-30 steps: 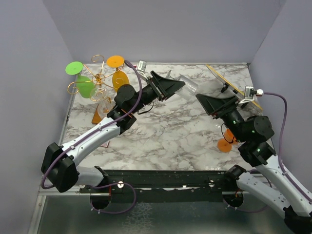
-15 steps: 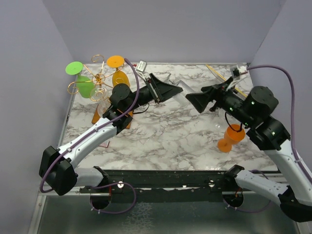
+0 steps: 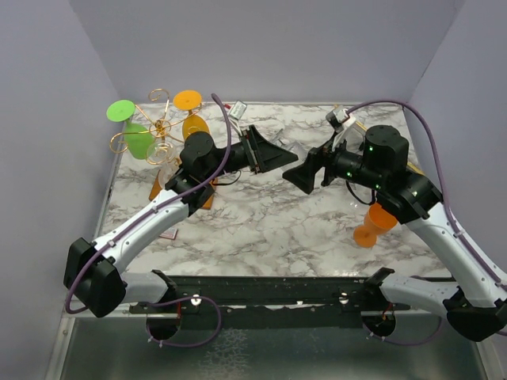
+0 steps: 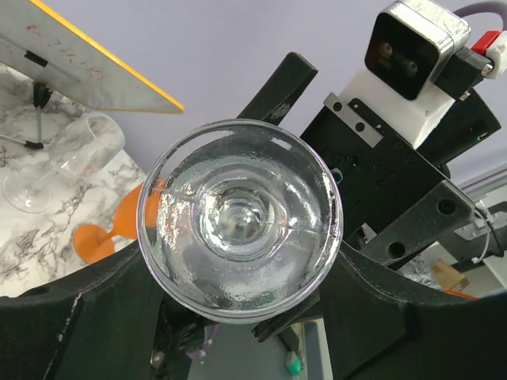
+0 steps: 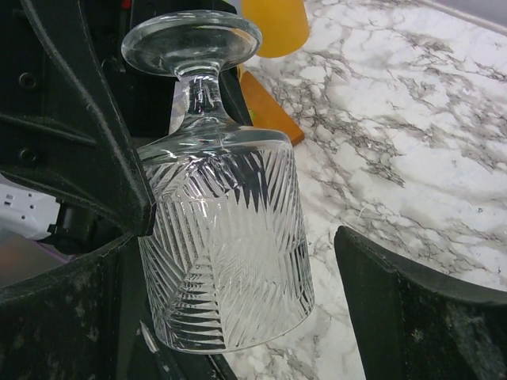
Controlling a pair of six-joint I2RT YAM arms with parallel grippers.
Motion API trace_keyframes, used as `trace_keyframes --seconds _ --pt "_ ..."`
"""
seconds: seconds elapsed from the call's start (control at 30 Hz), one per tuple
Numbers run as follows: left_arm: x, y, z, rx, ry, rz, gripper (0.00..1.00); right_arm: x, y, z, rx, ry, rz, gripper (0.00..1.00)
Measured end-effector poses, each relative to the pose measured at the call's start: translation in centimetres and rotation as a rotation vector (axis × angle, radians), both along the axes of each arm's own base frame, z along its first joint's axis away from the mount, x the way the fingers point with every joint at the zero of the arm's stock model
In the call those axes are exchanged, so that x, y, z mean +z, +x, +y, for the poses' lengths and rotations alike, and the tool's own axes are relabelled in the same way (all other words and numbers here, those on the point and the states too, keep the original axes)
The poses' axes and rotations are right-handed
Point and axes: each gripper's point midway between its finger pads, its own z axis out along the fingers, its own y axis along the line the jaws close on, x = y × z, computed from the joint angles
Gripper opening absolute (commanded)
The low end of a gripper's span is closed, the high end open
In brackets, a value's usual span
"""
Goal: Place the wine glass upside down on the wine glass rack
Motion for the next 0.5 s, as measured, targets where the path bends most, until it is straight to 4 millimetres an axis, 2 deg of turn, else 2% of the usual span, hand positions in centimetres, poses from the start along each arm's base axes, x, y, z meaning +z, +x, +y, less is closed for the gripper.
trace_keyframes --seconds 0.17,0.23,0.33,0.4,0.5 --pt "-0.1 -0.1 0.1 -0.011 0.052 -0.037 0.4 -0.4 -0.1 0.6 0.05 -0.025 0.008 0.94" --pt "0.0 -0.1 0.1 -0.013 0.062 -0.049 0.4 -0.8 -0.1 1.2 0.077 -0.038 0.021 0.89" --pt "-0.3 -0.1 0.1 -0.015 0.08 -0.058 0.4 -1.7 -0.1 1.7 0.111 -0.055 0.052 0.71" --pt "-0.7 -0.1 0.2 -0.016 0.096 -0.051 0.43 -2.0 -0.3 1.8 0.124 -0.061 0.061 0.53" --pt "-0.6 -0.2 0.2 -0.023 0.101 -0.057 0.48 -2.0 -0.7 1.9 0.147 -0.057 0.055 0.3"
